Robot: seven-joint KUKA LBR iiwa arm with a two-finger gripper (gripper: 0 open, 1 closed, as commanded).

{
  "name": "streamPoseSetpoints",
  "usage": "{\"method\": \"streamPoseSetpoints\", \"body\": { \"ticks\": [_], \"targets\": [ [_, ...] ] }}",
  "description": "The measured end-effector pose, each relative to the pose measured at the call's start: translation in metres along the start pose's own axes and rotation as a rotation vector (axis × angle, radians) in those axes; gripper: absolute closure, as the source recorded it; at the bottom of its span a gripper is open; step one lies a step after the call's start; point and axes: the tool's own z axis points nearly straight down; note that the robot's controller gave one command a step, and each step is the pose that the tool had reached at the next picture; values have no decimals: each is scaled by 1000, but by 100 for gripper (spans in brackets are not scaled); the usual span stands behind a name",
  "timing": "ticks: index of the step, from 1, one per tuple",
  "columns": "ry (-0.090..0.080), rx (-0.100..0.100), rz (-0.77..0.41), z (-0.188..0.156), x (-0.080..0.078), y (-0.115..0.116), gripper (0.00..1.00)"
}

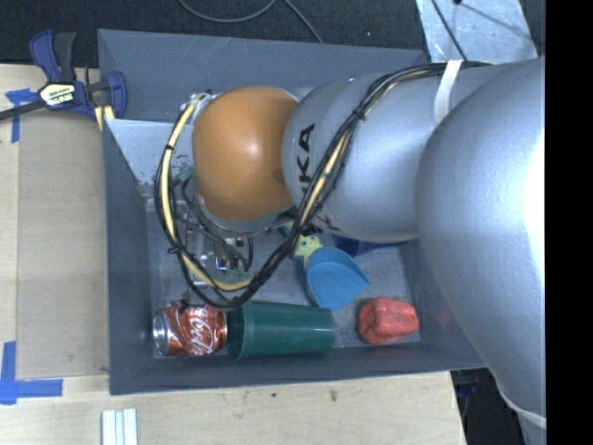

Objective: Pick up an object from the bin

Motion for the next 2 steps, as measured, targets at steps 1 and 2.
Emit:
{"method": "streamPoseSetpoints", "body": {
  "ticks": [1, 2],
  "targets": [
    [-8, -2, 3, -5, -2, -1, 0],
    [-8, -3, -42, 57, 31, 5, 0]
  ]
}}
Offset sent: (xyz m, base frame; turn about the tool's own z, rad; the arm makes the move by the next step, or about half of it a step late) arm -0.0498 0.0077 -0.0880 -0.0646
